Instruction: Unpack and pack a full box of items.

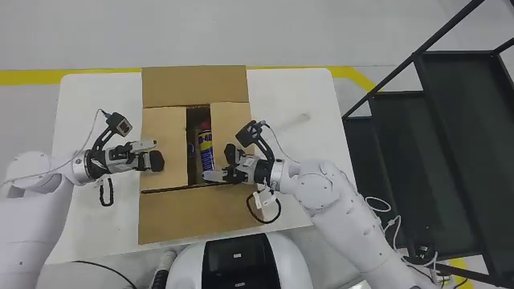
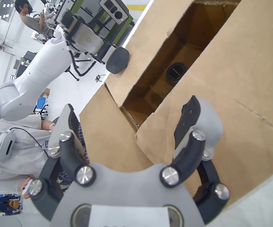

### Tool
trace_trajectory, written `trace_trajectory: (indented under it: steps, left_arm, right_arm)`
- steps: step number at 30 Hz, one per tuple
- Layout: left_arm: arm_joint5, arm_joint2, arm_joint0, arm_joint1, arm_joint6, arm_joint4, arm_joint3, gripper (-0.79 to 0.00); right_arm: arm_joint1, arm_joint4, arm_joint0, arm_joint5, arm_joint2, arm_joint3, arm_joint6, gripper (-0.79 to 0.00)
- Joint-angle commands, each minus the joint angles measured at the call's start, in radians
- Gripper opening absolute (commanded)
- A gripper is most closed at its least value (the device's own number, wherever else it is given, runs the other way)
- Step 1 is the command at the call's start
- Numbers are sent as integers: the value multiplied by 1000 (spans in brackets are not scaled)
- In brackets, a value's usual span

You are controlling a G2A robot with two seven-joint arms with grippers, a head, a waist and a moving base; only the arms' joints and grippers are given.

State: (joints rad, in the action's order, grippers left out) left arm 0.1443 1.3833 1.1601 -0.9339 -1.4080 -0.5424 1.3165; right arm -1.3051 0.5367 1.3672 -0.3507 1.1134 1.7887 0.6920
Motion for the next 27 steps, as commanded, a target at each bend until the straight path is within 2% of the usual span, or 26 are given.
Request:
trace_trajectory:
  steps: [1, 8, 13, 20, 27]
  left_arm:
    - [1, 1, 9, 1, 14, 13, 20, 0]
    - [0, 34, 51, 7, 9, -43, 98, 0]
    - [-4, 87, 89, 14, -6, -122, 151, 0]
    - [-8, 150, 135, 23, 10, -149, 220, 0]
    - [-5, 172, 162, 27, 44, -136, 236, 0]
  right_arm:
    - [12, -4, 45, -9, 45, 45, 26, 0]
    - [57, -35, 271, -3, 250, 164, 107, 0]
    - [74, -81, 381, -40, 295, 167, 155, 0]
    - [82, -149, 357, -83, 215, 77, 251, 0]
    - [87, -313, 291, -278, 143, 42, 289, 0]
